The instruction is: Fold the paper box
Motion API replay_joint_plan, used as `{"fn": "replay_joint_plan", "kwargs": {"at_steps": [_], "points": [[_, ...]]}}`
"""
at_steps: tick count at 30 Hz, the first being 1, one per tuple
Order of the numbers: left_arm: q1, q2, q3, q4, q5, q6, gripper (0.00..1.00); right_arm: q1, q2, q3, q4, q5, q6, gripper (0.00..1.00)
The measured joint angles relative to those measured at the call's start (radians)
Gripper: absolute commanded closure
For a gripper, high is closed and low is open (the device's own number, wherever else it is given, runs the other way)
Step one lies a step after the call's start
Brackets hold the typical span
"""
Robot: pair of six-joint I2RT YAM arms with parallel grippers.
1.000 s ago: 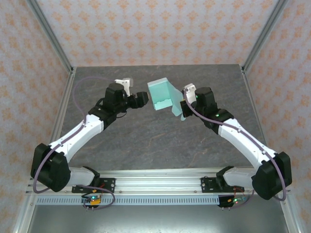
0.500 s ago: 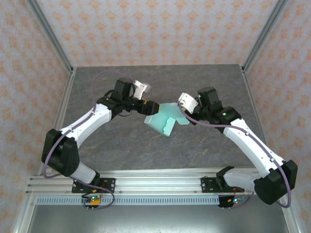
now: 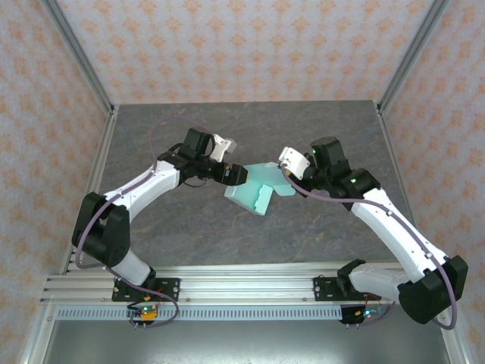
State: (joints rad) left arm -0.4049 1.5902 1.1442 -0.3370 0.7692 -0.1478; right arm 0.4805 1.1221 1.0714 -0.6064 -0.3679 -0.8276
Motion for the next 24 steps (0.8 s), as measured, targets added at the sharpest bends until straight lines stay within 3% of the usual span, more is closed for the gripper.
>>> {"fn": "replay_joint_plan", "kwargs": {"at_steps": [4, 10, 13, 15, 18, 20, 24], "points": [[0.000, 0.008, 0.000, -0.002, 0.024, -0.005, 0.47, -0.006, -0.018, -0.005, 0.010, 0.000, 0.000, 0.96], [0.000, 0.008, 0.000, 0.011, 0.042, -0.018, 0.59, -0.006, -0.020, -0.007, 0.029, -0.007, 0.004, 0.94], [0.000, 0.008, -0.001, 0.017, 0.041, -0.037, 0.65, -0.006, -0.020, -0.010, 0.052, -0.007, 0.031, 0.76], [0.000, 0.008, -0.001, 0.033, 0.041, -0.058, 0.67, -0.006, -0.020, -0.018, 0.078, -0.006, 0.068, 0.52], [0.000, 0.011, -0.001, 0.071, 0.026, -0.109, 0.72, -0.011, -0.021, -0.044, 0.134, -0.007, 0.137, 0.45], [0.000, 0.026, 0.001, 0.084, 0.009, -0.149, 0.73, -0.024, -0.027, -0.073, 0.183, -0.011, 0.200, 0.33], [0.000, 0.109, 0.032, 0.094, -0.020, -0.243, 0.74, -0.077, -0.052, -0.158, 0.307, 0.009, 0.364, 0.23]]}}
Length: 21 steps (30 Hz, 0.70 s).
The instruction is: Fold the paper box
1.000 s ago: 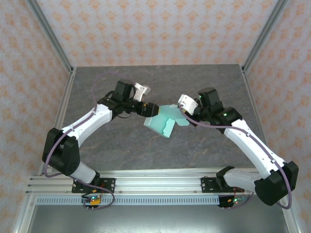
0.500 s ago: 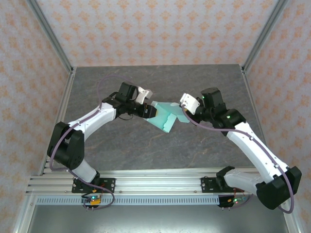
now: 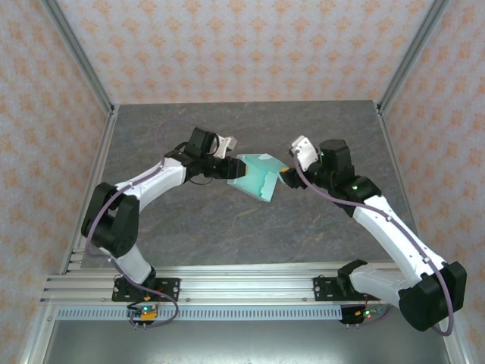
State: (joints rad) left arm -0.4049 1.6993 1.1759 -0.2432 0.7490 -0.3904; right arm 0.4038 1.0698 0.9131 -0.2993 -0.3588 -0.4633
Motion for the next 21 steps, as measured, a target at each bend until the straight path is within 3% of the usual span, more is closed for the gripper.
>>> {"fn": "replay_joint_plan", "kwargs": {"at_steps": [6, 13, 17, 21], "points": [[0.000, 0.045, 0.004, 0.016, -0.089, -0.108, 0.75, -0.019, -0.085, -0.116, 0.141, 0.019, 0.204, 0.21], [0.000, 0.045, 0.031, 0.036, -0.151, -0.242, 0.74, -0.018, -0.147, -0.154, 0.144, 0.084, 0.497, 0.32], [0.000, 0.045, 0.036, 0.042, -0.154, -0.321, 0.74, -0.019, -0.100, -0.221, 0.159, 0.066, 0.704, 0.37], [0.000, 0.047, 0.036, 0.063, -0.144, -0.402, 0.74, -0.020, 0.010, -0.274, 0.194, 0.028, 0.894, 0.35]]}}
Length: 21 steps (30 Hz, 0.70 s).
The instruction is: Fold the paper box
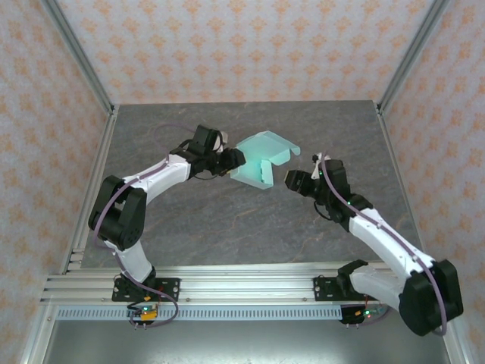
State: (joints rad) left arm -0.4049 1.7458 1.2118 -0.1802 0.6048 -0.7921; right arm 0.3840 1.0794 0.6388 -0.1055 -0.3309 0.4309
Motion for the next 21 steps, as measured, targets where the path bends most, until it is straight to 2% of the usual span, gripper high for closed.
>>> {"fn": "replay_joint_plan", "kwargs": {"at_steps": [4, 9, 11, 17, 21], "points": [[0.002, -0.001, -0.005, 0.066, 0.015, -0.103, 0.74, -0.016, 0.074, -0.015, 0.083, -0.040, 0.251, 0.21], [0.006, -0.006, -0.030, 0.166, 0.035, -0.259, 0.72, -0.021, 0.106, -0.077, 0.307, -0.048, 0.663, 0.24], [0.008, -0.008, -0.036, 0.198, 0.045, -0.295, 0.71, -0.027, 0.145, -0.069, 0.337, -0.053, 0.743, 0.25], [0.008, -0.019, -0.035, 0.209, 0.055, -0.306, 0.71, -0.088, 0.255, 0.116, 0.266, -0.102, 0.666, 0.32], [0.008, -0.041, -0.035, 0.209, 0.072, -0.286, 0.71, -0.140, 0.314, 0.225, 0.187, -0.173, 0.512, 0.44]]}}
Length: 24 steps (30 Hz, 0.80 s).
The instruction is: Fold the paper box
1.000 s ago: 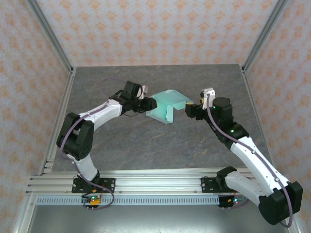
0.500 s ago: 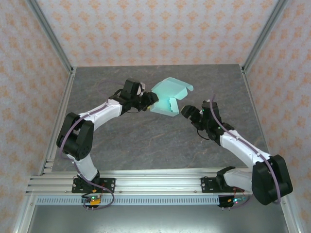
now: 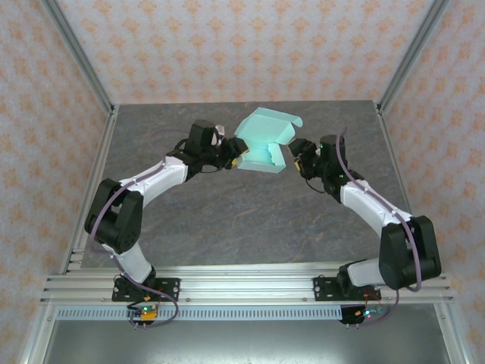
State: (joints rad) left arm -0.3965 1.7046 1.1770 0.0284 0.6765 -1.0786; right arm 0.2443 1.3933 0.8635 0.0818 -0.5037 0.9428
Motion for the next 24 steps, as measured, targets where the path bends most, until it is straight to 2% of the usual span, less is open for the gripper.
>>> {"fn": "replay_joint_plan", "kwargs": {"at_steps": [7, 10, 15, 24], "points": [[0.000, -0.011, 0.003, -0.003, 0.027, 0.033, 0.70, -0.002, 0.084, 0.098, -0.156, -0.112, -0.351, 0.50], [-0.001, -0.011, 0.019, -0.011, 0.047, 0.034, 0.70, 0.011, 0.119, 0.144, -0.219, -0.121, -0.452, 0.56], [-0.003, -0.011, 0.064, -0.029, 0.068, 0.059, 0.70, 0.043, 0.179, 0.230, -0.316, -0.067, -0.600, 0.62], [-0.016, 0.000, 0.086, -0.086, 0.059, 0.086, 0.70, 0.104, 0.272, 0.383, -0.444, 0.109, -0.729, 0.67]]}}
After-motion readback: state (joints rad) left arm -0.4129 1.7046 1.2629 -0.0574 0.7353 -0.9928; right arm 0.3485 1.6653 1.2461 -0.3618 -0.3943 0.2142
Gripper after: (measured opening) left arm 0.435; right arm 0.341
